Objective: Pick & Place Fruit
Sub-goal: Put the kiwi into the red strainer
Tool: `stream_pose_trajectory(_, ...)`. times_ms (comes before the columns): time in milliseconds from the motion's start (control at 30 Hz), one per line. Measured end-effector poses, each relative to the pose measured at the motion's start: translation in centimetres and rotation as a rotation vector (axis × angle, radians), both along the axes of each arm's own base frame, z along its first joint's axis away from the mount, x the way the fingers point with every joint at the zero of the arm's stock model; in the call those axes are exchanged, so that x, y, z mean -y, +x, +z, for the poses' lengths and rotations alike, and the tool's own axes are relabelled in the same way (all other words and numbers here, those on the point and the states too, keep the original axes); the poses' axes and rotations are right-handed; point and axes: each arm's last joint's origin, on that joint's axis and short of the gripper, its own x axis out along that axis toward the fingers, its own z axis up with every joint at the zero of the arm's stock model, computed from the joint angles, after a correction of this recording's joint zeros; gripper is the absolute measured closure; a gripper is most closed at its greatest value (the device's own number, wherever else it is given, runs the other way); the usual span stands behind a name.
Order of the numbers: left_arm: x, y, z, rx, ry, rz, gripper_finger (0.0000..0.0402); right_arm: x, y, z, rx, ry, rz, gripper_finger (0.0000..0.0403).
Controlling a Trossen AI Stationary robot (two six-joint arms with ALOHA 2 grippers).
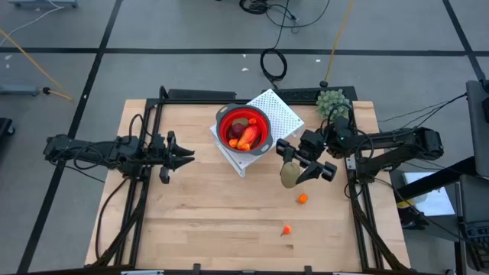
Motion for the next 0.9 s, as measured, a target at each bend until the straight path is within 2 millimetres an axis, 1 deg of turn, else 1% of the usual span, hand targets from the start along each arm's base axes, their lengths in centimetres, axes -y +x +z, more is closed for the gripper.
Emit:
stream_pose_trajectory(167,0.0,0.0,0.0,0.0,-0.001,0.0,0.0309,0.0,0.0,0.0,0.005,-0.004,-0.001,0.0193)
stream_pose_trajectory(300,0.0,0.0,0.0,0.0,-0.002,0.0,0.0309,0.0,0.0,-0.01,-0.042,0.03,0.018,0.0193)
stream_pose_trajectory(467,0.0,0.0,0.03,0.004,-0.004,0.001,0.0309,0.08,0.02,-0.02,-0.258,0.196,0.093,0.0193)
stream_pose_trajectory(667,-0.03,0.0,0.39,0.04,-0.007,0.011,0.0309,0.41,0.32,-0.37,-0.525,0.416,0.133,0.0192)
stream_pose_trajectory(900,-0.03,-0.01,0.55,0.056,-0.037,0.01,0.0309,0.4,0.5,-0.73,-0.768,0.588,0.204,0.0192)
